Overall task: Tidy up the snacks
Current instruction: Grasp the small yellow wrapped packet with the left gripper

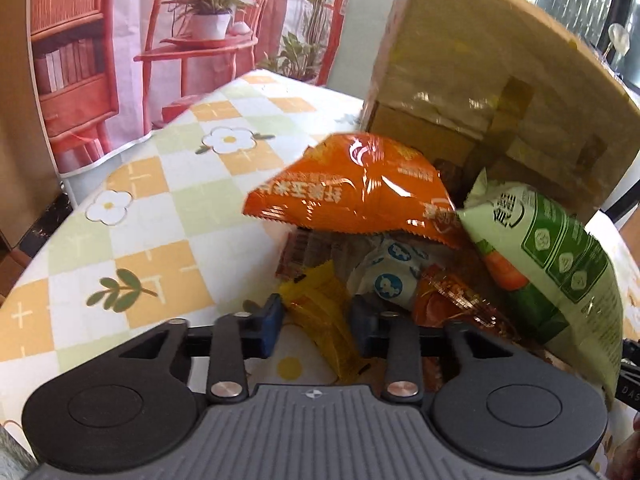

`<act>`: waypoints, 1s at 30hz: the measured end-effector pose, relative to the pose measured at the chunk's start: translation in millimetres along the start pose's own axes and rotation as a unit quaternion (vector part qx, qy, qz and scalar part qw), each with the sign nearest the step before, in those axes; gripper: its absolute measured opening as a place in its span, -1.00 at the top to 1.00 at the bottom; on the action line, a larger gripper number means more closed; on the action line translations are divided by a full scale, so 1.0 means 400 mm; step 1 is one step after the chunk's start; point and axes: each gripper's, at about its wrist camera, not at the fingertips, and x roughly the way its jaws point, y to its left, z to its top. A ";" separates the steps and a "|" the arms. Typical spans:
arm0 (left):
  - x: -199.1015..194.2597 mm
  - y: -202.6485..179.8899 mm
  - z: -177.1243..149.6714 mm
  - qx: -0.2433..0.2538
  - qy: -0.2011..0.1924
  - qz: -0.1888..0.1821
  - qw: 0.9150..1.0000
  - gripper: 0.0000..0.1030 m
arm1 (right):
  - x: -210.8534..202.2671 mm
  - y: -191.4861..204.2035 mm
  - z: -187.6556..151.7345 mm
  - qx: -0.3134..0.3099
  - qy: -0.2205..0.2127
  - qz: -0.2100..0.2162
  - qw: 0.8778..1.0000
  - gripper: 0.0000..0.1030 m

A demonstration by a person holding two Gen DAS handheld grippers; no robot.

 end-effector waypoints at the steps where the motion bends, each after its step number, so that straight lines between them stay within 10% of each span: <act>1: -0.001 0.007 0.005 -0.003 0.000 -0.003 1.000 0.43 | 0.000 0.000 0.000 0.000 0.000 0.000 1.000 0.02; 20: 0.012 0.152 0.085 -0.082 0.007 0.016 0.996 0.40 | -0.001 0.000 0.000 0.001 -0.001 0.000 1.000 0.02; 23: 0.007 0.142 0.082 -0.097 0.018 0.012 0.995 -0.23 | -0.001 0.000 0.000 0.002 -0.001 0.001 1.000 0.02; 30: 0.037 0.061 0.058 -0.055 0.016 0.070 0.996 -0.15 | -0.001 0.000 0.001 0.002 -0.001 0.001 1.000 0.02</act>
